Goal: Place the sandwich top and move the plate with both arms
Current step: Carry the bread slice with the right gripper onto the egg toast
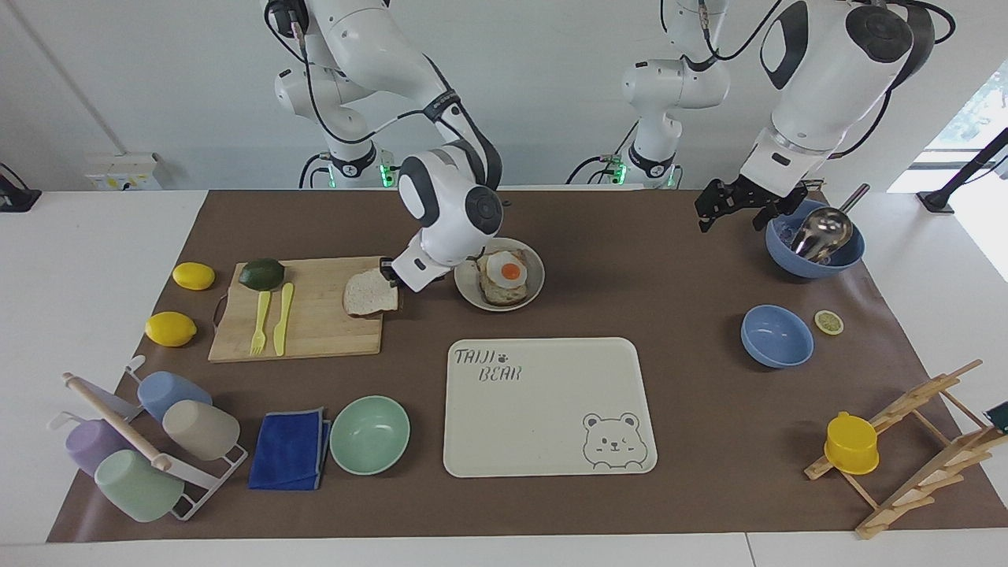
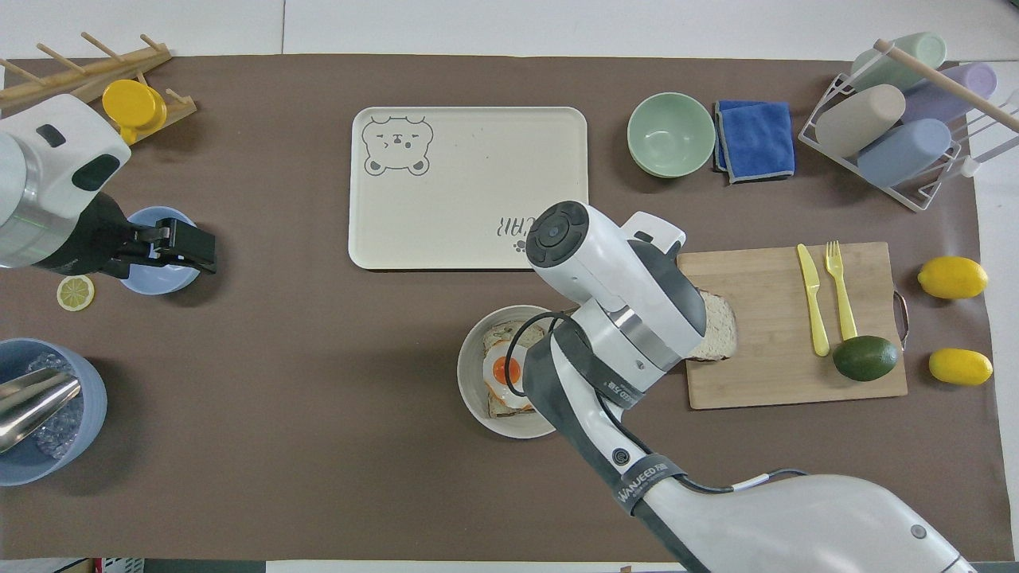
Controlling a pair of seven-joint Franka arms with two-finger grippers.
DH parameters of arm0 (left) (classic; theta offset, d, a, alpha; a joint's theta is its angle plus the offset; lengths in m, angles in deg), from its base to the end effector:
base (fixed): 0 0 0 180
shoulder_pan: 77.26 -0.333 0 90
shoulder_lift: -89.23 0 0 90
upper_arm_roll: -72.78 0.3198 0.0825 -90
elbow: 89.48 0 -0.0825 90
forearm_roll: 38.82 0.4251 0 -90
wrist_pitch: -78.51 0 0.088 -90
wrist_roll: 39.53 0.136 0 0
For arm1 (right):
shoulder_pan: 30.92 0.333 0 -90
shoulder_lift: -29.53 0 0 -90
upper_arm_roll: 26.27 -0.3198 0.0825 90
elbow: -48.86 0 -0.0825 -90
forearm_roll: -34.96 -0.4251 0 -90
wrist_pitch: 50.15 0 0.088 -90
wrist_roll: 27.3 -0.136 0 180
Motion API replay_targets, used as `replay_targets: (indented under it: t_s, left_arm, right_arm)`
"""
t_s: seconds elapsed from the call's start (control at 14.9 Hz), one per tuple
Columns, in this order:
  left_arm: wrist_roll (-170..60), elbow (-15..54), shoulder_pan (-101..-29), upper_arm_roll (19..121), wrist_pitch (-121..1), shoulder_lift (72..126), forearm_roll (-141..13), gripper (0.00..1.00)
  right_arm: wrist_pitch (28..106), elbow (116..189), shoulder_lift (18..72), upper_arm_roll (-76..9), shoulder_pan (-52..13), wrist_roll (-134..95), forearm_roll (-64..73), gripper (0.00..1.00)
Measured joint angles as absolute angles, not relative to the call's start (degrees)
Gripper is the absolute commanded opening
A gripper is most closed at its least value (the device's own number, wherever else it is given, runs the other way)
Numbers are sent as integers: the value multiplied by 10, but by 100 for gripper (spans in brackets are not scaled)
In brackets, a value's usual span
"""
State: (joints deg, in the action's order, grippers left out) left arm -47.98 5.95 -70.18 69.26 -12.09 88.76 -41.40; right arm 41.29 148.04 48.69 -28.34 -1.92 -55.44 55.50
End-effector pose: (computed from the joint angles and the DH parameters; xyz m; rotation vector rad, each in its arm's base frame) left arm 0.5768 -0.1142 0.5567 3.1072 -0.0549 -0.1281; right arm 0.5534 0.2773 0.3248 2.5942 0.1917 -0.3162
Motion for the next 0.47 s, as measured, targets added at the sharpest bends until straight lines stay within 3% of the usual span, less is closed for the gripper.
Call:
replay_targets:
  t_s: [0.27, 0.47]
  left_arm:
    - [-480, 59, -702, 693, -121, 888, -414, 100]
    - [-480, 59, -702, 693, -121, 888, -414, 100]
  right_arm:
    - [398, 1401, 485, -348, -11, -551, 549, 0]
    - [421, 1389, 489, -365, 35, -618, 521, 0]
